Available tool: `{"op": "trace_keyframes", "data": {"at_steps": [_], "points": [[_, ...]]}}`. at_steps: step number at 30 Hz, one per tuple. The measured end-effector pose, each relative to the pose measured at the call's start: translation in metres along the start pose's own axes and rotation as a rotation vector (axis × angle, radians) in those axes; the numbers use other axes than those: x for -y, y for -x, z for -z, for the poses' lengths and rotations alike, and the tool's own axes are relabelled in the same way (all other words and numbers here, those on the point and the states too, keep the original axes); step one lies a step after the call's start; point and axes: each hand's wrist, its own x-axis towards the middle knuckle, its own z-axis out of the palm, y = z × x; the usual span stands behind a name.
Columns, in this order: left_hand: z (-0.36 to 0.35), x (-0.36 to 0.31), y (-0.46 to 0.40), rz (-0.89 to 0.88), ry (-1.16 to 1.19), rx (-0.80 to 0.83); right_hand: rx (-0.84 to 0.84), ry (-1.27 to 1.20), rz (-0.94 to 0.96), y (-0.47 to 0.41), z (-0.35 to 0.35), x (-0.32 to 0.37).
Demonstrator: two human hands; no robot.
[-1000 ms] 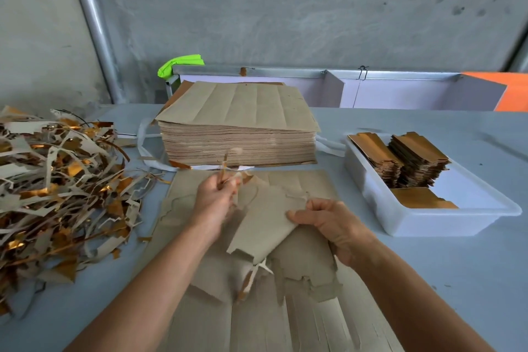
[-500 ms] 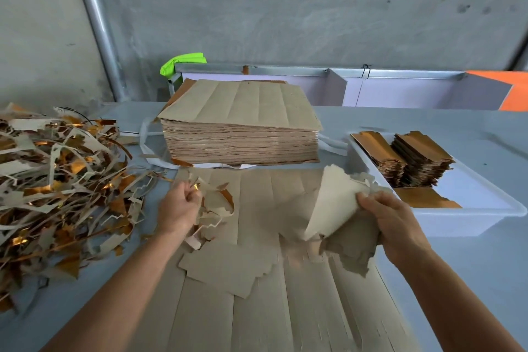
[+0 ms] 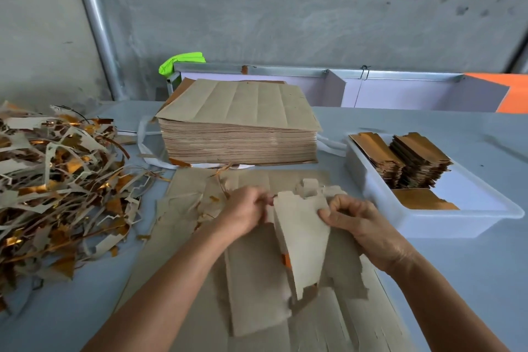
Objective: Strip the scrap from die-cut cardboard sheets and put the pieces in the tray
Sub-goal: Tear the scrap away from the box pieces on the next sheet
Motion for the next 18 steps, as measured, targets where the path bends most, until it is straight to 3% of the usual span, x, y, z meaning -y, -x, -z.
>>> {"op": "trace_keyframes", "data": {"at_steps": [6, 11, 18], "points": [[0.025, 0.019, -0.007, 0.093, 0.138, -0.363, -0.381, 0.146, -0.099, -0.006, 0.015, -0.014], [0.041, 0.049, -0.004, 0.081, -0.254, -0.414, -0.686, -0.213, -0.192, -0.006, 0.022, -0.017], [0.044, 0.076, 0.004, 0.083, -0.509, -0.27, -0.902, -0.349, -0.147, -0.008, 0.019, -0.016]]}}
